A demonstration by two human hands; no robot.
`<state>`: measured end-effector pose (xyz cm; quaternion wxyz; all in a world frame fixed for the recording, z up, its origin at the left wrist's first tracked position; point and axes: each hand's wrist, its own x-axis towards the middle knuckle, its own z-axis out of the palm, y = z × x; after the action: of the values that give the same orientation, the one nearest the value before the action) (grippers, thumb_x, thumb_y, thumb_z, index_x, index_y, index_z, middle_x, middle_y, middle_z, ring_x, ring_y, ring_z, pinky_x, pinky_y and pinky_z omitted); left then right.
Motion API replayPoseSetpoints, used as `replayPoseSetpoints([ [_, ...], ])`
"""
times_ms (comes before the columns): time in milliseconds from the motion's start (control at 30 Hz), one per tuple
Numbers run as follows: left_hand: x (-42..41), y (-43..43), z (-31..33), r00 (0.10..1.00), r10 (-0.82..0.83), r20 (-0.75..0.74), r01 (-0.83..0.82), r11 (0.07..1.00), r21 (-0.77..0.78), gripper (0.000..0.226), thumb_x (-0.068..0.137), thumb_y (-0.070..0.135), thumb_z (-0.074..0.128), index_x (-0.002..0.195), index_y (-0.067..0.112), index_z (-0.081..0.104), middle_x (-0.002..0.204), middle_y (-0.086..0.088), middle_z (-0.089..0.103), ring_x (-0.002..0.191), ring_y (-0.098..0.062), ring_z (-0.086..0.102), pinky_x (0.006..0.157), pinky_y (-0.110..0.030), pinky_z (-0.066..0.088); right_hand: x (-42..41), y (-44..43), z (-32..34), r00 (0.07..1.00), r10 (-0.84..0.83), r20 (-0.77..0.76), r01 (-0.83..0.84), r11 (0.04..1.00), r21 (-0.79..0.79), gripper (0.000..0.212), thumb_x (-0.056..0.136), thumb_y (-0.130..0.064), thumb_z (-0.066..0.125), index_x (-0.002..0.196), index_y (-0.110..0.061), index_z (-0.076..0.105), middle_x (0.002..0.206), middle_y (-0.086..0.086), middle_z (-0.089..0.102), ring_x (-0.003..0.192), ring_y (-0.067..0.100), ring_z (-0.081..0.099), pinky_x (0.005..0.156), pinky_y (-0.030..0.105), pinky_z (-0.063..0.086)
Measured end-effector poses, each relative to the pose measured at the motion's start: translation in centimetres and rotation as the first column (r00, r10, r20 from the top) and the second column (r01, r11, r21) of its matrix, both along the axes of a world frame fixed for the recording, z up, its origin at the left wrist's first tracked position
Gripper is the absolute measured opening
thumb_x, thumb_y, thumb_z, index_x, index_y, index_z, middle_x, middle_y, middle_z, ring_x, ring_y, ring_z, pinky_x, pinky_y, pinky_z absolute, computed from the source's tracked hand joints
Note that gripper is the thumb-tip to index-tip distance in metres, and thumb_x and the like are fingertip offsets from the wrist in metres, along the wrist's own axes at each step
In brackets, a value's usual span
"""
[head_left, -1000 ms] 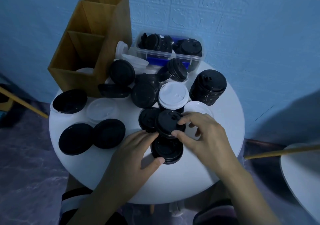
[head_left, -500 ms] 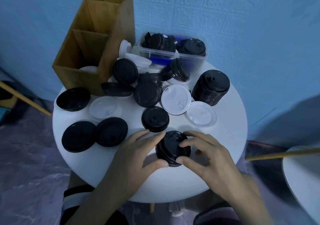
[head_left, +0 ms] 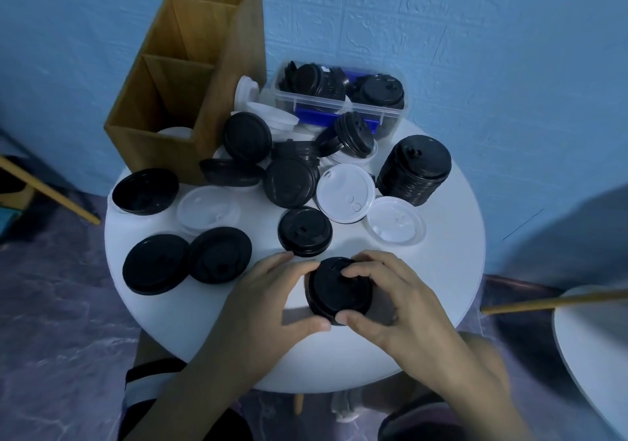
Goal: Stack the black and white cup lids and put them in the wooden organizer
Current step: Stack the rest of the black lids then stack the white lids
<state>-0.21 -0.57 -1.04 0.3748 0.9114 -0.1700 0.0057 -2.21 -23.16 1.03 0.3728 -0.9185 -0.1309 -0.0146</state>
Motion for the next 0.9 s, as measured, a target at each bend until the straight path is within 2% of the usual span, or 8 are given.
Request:
replayPoseSetpoints([
  [67, 0.0, -0.1, 0.0, 0.999, -0.02, 0.048, 0.019, 1.0, 0.023, 0.074, 0.063, 0.07, 0.066, 0.132, 0.047, 0.051, 0.127, 0.052, 0.034, 0.126, 0.024, 0.024, 0.102, -0.003, 0.021, -0.1, -0.1, 0.2, 0.999, 0.018, -0.03, -0.018, 1.0, -0.001, 0.045, 0.079, -0.055, 0.068, 0.122, -0.044, 0.058, 0.133, -0.029, 0.047, 0.123, 0.0, 0.052, 0.098, 0.01, 0.037],
  [200, 0.4, 0.0, -0.1, 0.997, -0.06, 0.053, 0.054, 0.993, 0.107, 0.081, 0.066, 0.074, 0.062, 0.136, 0.033, 0.058, 0.134, 0.031, 0.043, 0.128, 0.008, 0.035, 0.102, -0.01, 0.025, 0.1, -0.4, 0.8, 0.996, 0.052, -0.07, -0.054, 0.998, -0.029, 0.054, 0.079, -0.047, 0.072, 0.13, -0.044, 0.055, 0.134, -0.03, 0.046, 0.123, -0.003, 0.05, 0.098, 0.007, 0.035],
  [333, 0.3, 0.1, -0.1, 0.997, -0.064, 0.029, 0.06, 0.99, 0.125, 0.08, 0.065, 0.074, 0.06, 0.135, 0.035, 0.06, 0.13, 0.028, 0.044, 0.126, 0.003, 0.036, 0.101, -0.012, 0.027, 0.5, -0.5, 1.1, 0.992, 0.08, -0.098, -0.092, 0.989, -0.119, 0.075, 0.078, -0.056, 0.067, 0.147, -0.042, 0.045, 0.138, -0.043, 0.035, 0.133, -0.013, 0.035, 0.105, 0.001, 0.021],
  [400, 0.3, 0.0, -0.2, 0.997, -0.042, 0.062, 0.033, 0.99, 0.138, 0.078, 0.065, 0.074, 0.061, 0.132, 0.034, 0.063, 0.123, 0.025, 0.047, 0.119, -0.003, 0.042, 0.101, -0.021, 0.034, 0.6, -0.5, 1.2, 0.992, 0.077, -0.102, -0.092, 0.984, -0.151, 0.075, 0.079, -0.053, 0.071, 0.149, -0.041, 0.044, 0.137, -0.046, 0.032, 0.133, -0.013, 0.032, 0.106, 0.0, 0.018],
  [500, -0.2, -0.1, -0.5, 0.994, -0.005, 0.113, -0.016, 0.983, 0.185, 0.072, 0.066, 0.074, 0.061, 0.127, 0.037, 0.062, 0.109, 0.022, 0.047, 0.1, -0.009, 0.046, 0.086, -0.028, 0.041, 0.6, -0.5, 1.1, 0.993, 0.065, -0.097, -0.081, 0.982, -0.168, 0.075, 0.081, -0.05, 0.074, 0.148, -0.043, 0.044, 0.137, -0.046, 0.032, 0.132, -0.015, 0.031, 0.105, -0.001, 0.017],
  [600, -0.8, -0.1, -0.6, 0.981, 0.022, 0.192, -0.064, 0.974, 0.217, 0.064, 0.068, 0.073, 0.059, 0.123, 0.04, 0.057, 0.092, 0.02, 0.044, 0.082, -0.009, 0.043, 0.072, -0.022, 0.035, 0.5, -0.5, 1.0, 0.993, 0.049, -0.108, -0.067, 0.984, -0.163, 0.075, 0.082, -0.048, 0.078, 0.148, -0.045, 0.043, 0.136, -0.048, 0.032, 0.13, -0.02, 0.029, 0.103, -0.002, 0.017],
  [700, -0.6, -0.3, -0.6, 0.974, 0.047, 0.223, -0.09, 0.978, 0.188, 0.062, 0.066, 0.074, 0.059, 0.117, 0.038, 0.06, 0.082, 0.022, 0.039, 0.074, -0.007, 0.041, 0.074, -0.013, 0.029, 0.8, -0.3, 1.4, 0.991, 0.063, -0.121, -0.084, 0.981, -0.175, 0.076, 0.082, -0.049, 0.079, 0.148, -0.046, 0.041, 0.134, -0.05, 0.03, 0.127, -0.025, 0.027, 0.102, -0.002, 0.016],
  [900, -0.6, -0.2, -0.5, 0.976, 0.049, 0.21, -0.086, 0.981, 0.173, 0.058, 0.066, 0.072, 0.059, 0.112, 0.038, 0.061, 0.077, 0.02, 0.041, 0.07, -0.007, 0.041, 0.069, -0.014, 0.029, 0.8, 0.2, 1.4, 0.993, 0.07, -0.095, -0.091, 0.967, -0.24, 0.079, 0.079, -0.068, 0.064, 0.15, -0.041, 0.043, 0.138, -0.036, 0.044, 0.129, -0.008, 0.036, 0.103, 0.0, 0.021],
])
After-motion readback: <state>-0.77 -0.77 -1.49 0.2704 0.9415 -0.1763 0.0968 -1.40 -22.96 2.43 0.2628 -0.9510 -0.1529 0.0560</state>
